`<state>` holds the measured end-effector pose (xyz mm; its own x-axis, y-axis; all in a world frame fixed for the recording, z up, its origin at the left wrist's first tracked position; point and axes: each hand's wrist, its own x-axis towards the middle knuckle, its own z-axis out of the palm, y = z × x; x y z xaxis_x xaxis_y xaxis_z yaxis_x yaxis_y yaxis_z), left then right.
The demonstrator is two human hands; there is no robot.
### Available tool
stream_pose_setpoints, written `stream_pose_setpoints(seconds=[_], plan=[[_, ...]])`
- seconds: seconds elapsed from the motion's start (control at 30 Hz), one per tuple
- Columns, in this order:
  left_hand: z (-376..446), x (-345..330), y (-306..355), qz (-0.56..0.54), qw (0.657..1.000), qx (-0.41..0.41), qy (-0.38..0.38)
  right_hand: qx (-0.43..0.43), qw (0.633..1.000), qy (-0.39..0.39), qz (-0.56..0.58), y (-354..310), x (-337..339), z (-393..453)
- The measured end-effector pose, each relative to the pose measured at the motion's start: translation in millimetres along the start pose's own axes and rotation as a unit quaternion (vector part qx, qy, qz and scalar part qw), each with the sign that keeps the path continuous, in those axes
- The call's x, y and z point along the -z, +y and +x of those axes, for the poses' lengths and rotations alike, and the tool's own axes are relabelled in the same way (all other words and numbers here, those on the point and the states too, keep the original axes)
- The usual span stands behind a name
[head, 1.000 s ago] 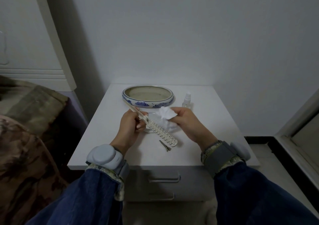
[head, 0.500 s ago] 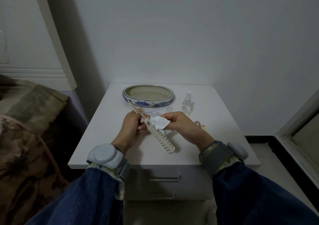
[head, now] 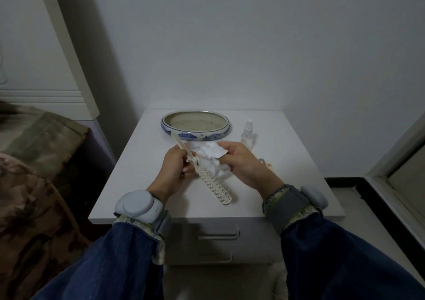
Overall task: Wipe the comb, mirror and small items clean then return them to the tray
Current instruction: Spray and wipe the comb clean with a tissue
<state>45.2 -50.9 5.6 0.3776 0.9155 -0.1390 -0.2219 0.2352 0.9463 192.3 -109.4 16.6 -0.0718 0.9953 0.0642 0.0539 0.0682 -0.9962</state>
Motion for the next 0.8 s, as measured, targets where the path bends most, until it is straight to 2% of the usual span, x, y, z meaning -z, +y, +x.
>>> stream_pose_setpoints(seconds=[0.1, 0.2, 0.33, 0.8], plan=[[0.8, 1.6, 1.0, -0.020, 1.000, 0.001, 0.011, 0.010, 0.998, 0.033, 0.044, 0.0, 7.3, 3.0], [-0.3, -0.7, 3.3, -0.027, 1.000, -0.002, 0.010, 0.001, 0.999, 0.045, 0.011, 3.5, 6.4, 3.0], [-1.6, -1.6, 3.1, -0.032, 0.999, -0.013, 0.003, -0.013, 0.999, 0.021, -0.041, 4.6, 0.9, 2.0], [0.6, -0.5, -0.1, 0.002, 1.000, 0.004, -0.006, -0.026, 0.998, -0.029, -0.054, 4.1, -3.1, 1.5]])
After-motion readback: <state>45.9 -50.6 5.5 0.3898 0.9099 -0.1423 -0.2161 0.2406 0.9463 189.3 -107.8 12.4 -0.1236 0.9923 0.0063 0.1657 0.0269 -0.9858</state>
